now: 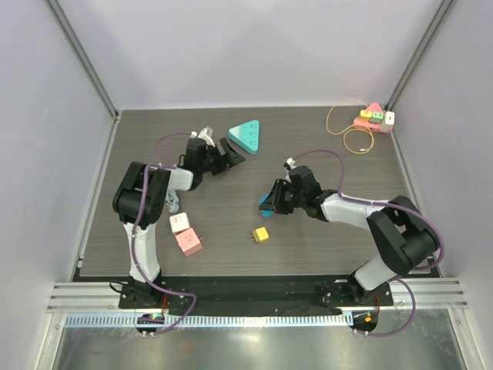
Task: Pull the plug off the socket
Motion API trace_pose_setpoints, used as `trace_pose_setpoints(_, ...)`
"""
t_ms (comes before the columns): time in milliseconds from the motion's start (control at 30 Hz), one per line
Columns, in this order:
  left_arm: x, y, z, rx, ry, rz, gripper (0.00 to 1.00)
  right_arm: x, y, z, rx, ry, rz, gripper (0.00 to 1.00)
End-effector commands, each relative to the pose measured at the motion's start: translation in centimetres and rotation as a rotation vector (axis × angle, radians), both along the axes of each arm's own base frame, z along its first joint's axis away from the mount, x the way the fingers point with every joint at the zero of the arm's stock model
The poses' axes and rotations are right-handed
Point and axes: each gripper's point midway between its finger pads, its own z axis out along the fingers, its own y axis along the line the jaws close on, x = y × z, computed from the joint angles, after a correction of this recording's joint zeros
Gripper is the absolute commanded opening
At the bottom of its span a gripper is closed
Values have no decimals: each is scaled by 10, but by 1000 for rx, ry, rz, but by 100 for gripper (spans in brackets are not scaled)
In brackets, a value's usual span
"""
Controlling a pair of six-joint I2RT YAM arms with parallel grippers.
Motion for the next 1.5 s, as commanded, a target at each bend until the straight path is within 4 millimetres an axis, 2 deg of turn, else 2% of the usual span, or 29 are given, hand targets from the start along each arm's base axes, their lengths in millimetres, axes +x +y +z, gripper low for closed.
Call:
trace_pose_setpoints(0,-1,-2,13,-18,-58,0,84,2,17,7,76,-14,36,11)
trace_pose_setpoints(267,-1,-14,28,-73,-123,-70,84,-3,23,-14,55,29,71,23)
trace_pose_setpoints(467,1,-21,33,-104,-136,-100,84,-16,27,-21,39,46,111,45)
trace_pose_setpoints(633,3,-23,39,-113,-154,-109,84,-24,19,-28,-6,53,122,56)
trace_pose_setpoints(733,3,-22,40,-114,-155,-109,84,-23,12,-26,-45,45,103,64)
trace_pose_setpoints(867,1,-23,37,-111,-150,-112,84,-20,3,-11,-86,1,92,77)
trace_pose_setpoints(900,0,-23,37,-113,-147,-113,84,-18,2,-6,-91,-15,87,78)
trace_pose_setpoints(933,0,-23,37,-113,-147,-114,84,-22,-3,-8,-118,2,84,81)
trace_pose_setpoints(1000,0,-23,37,-114,-148,-116,84,-18,-8,1,-142,-30,70,84)
trace_pose_setpoints(1100,-1,-22,36,-114,-146,-112,84,-14,-21,2,-207,-46,37,89)
trace_pose_setpoints(1233,-2,-22,35,-117,-143,-112,84,-6,-49,2,-323,-44,-68,96)
trace_pose_setpoints(1333,-3,-22,38,-125,-153,-113,84,9,-71,3,-382,-42,-189,100)
trace_pose_setpoints(1400,-4,-22,39,-129,-157,-113,84,23,-85,11,-386,-51,-271,100)
trace_pose_setpoints(1467,-4,-22,39,-133,-155,-113,84,42,-108,21,-408,-80,-393,100)
